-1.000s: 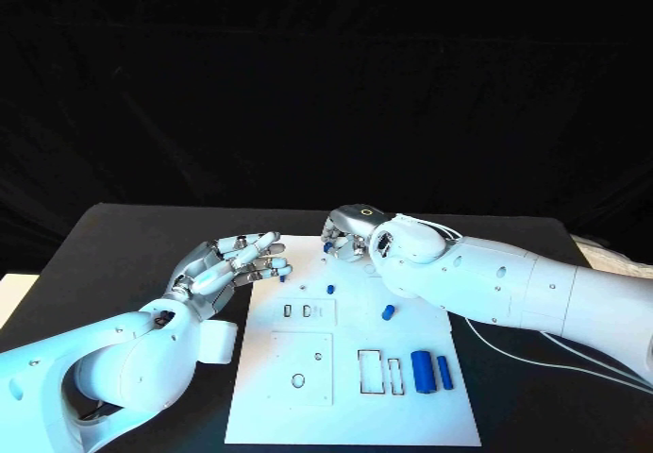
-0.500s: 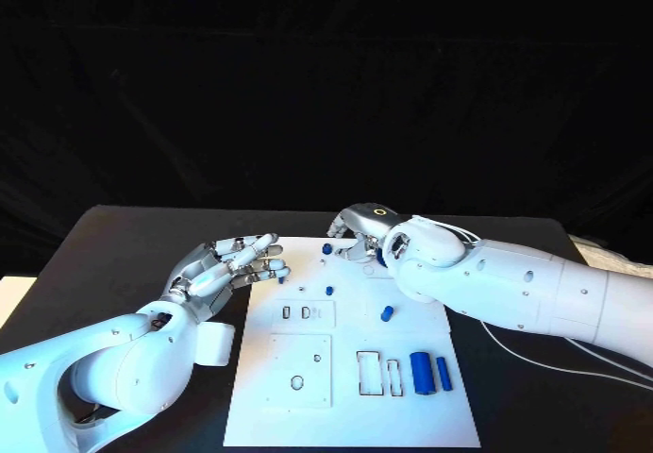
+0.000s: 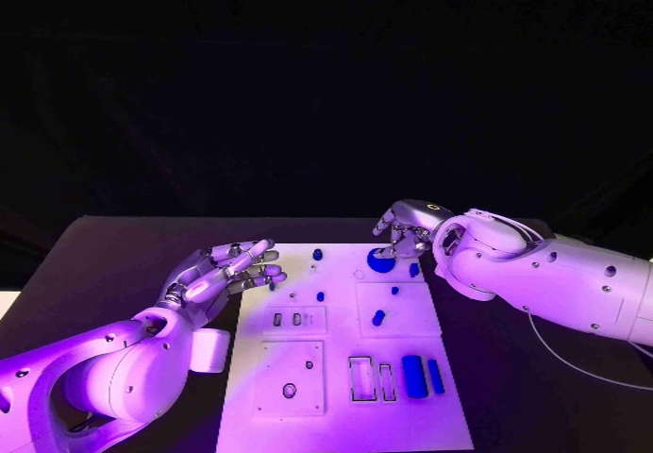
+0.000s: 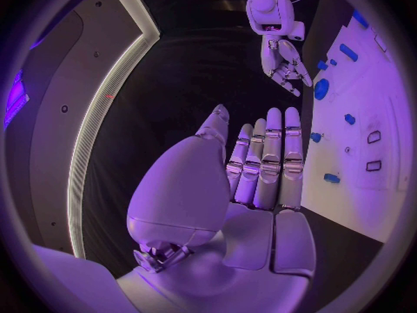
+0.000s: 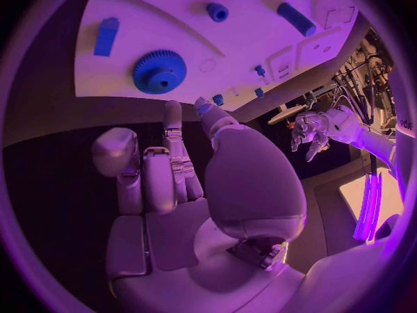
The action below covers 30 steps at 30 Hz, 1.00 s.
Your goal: Assemble the parts on the task board
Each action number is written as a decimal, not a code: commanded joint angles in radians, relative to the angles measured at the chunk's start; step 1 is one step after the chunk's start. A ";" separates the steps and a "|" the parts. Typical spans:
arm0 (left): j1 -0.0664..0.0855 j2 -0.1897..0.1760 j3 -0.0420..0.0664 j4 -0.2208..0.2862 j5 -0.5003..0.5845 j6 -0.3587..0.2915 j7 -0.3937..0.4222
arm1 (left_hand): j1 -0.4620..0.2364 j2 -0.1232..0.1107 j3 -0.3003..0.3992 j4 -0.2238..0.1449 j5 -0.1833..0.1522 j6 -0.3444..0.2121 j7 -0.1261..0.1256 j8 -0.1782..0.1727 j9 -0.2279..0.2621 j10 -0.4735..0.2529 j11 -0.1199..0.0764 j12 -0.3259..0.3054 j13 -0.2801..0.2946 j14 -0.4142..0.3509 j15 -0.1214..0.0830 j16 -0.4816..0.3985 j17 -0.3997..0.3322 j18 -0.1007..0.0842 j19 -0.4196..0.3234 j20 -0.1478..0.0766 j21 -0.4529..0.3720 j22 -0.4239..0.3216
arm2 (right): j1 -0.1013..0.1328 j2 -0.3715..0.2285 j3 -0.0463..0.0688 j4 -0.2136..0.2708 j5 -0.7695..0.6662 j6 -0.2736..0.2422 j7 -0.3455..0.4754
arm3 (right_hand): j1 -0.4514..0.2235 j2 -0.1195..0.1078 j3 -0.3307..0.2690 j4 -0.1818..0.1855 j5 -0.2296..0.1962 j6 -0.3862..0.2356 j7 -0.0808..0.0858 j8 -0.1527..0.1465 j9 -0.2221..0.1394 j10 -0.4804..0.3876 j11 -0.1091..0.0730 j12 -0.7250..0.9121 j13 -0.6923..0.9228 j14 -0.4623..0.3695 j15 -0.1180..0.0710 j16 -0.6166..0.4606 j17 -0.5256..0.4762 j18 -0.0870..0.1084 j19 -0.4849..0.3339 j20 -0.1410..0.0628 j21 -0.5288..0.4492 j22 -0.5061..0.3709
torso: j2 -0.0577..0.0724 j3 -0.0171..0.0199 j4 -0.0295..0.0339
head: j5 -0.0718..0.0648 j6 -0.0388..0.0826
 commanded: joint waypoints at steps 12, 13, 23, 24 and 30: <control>0.001 0.010 0.001 -0.011 0.003 0.038 -0.009 | 0.004 0.010 0.000 -0.010 0.001 -0.003 0.007 -0.008 -0.001 -0.001 0.007 -0.008 -0.001 -0.002 0.006 -0.009 0.002 0.012 0.003 0.007 -0.008 -0.003 | -0.005 0.014 0.000 -0.033 0.047 0.127 -0.122 | 0.100 0.035 -0.114 0.124 0.010 -0.012 0.006 0.006 0.002 -0.052 0.012 0.652 0.755 0.073 0.005 0.089 0.126 -0.037 0.028 0.013 0.114 0.164 | 0.000 0.0026 -0.0004 | -0.014 -0.008; 0.001 0.010 0.001 -0.012 0.003 0.039 -0.011 | 0.004 0.010 0.000 -0.011 0.000 -0.003 0.007 -0.009 -0.001 -0.001 0.008 -0.008 -0.001 -0.003 0.007 -0.010 0.002 0.012 0.003 0.007 -0.008 -0.003 | -0.006 0.017 0.000 -0.037 0.045 0.129 -0.122 | 0.102 0.036 -0.115 0.126 0.010 -0.011 0.006 0.007 0.003 -0.049 0.012 0.660 0.765 0.073 0.005 0.091 0.130 -0.038 0.030 0.013 0.117 0.170 | 0.000 0.0023 0.0002 | -0.013 -0.008; 0.001 0.011 0.001 -0.017 0.003 0.042 -0.019 | 0.004 0.010 -0.001 -0.012 0.000 -0.005 0.008 -0.011 -0.002 -0.003 0.009 -0.009 -0.002 -0.004 0.007 -0.012 0.002 0.012 0.002 0.008 -0.009 -0.004 | -0.013 0.030 0.000 -0.048 0.034 0.129 -0.112 | 0.113 0.042 -0.118 0.132 0.015 0.006 0.003 0.013 0.005 -0.019 0.011 0.738 0.854 0.078 0.004 0.107 0.156 -0.043 0.040 0.013 0.138 0.202 | -0.001 0.0005 0.0017 | -0.010 -0.013; 0.001 0.011 0.001 -0.018 0.003 0.042 -0.020 | 0.004 0.010 -0.001 -0.012 0.000 -0.005 0.008 -0.011 -0.002 -0.003 0.009 -0.009 -0.002 -0.004 0.007 -0.012 0.002 0.012 0.002 0.008 -0.009 -0.004 | -0.014 0.030 0.000 -0.047 0.033 0.128 -0.111 | 0.113 0.042 -0.118 0.132 0.015 0.006 0.003 0.013 0.005 -0.019 0.011 0.738 0.854 0.078 0.004 0.107 0.156 -0.043 0.040 0.013 0.138 0.202 | -0.001 0.0004 0.0016 | -0.011 -0.013; 0.001 0.010 0.001 -0.019 0.003 0.042 -0.024 | 0.004 0.010 -0.001 -0.012 0.000 -0.005 0.008 -0.011 -0.002 -0.003 0.009 -0.009 -0.002 -0.004 0.007 -0.012 0.002 0.012 0.002 0.008 -0.009 -0.004 | -0.016 0.030 0.000 -0.040 0.021 0.123 -0.108 | 0.118 0.045 -0.118 0.132 0.017 0.014 0.002 0.017 0.006 -0.009 0.009 0.764 0.883 0.079 0.004 0.112 0.165 -0.045 0.044 0.012 0.145 0.214 | -0.001 0.0001 0.0019 | -0.010 -0.016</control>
